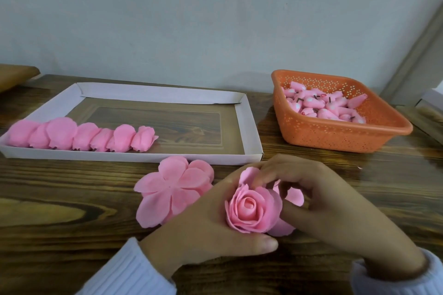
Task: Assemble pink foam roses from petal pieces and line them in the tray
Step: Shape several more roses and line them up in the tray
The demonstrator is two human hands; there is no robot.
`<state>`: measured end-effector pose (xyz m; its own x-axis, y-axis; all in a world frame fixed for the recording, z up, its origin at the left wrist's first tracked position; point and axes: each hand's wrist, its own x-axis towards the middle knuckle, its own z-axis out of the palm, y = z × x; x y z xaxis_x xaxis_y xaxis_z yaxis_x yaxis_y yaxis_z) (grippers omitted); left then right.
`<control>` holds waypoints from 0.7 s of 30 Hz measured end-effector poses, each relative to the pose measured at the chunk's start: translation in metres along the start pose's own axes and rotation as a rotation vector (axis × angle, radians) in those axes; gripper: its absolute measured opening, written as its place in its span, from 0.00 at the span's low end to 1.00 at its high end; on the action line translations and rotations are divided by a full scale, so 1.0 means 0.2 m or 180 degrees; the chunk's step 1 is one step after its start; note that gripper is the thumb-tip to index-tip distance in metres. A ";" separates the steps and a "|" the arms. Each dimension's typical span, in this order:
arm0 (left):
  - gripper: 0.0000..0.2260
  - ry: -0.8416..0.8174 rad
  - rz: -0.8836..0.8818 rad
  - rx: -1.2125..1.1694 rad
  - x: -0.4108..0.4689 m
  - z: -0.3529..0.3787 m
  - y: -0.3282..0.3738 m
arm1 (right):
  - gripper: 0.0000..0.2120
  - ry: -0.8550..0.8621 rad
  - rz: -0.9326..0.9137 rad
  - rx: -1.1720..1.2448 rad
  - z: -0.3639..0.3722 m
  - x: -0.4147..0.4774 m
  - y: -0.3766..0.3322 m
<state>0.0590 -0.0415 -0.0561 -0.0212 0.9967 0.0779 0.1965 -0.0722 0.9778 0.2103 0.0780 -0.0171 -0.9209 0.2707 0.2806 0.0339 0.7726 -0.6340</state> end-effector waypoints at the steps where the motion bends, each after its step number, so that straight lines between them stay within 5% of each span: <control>1: 0.30 0.0013 0.0052 -0.0013 0.00 0.00 -0.01 | 0.15 -0.0022 -0.0003 -0.0010 0.00 0.00 0.00; 9: 0.30 0.0017 0.0282 -0.0030 0.02 0.00 0.00 | 0.06 0.0242 0.0004 -0.0336 0.02 0.01 0.02; 18: 0.10 0.0182 0.0312 -0.0123 0.01 0.00 0.01 | 0.06 0.0223 0.0039 -0.0088 0.01 0.00 0.01; 21: 0.10 0.0313 0.0299 -0.0061 0.02 0.01 0.02 | 0.05 0.0478 0.0089 0.0225 0.01 -0.01 0.01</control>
<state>0.0619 -0.0386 -0.0522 -0.0997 0.9773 0.1870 0.1835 -0.1667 0.9688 0.2112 0.0777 -0.0200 -0.8513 0.3786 0.3633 0.0265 0.7225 -0.6909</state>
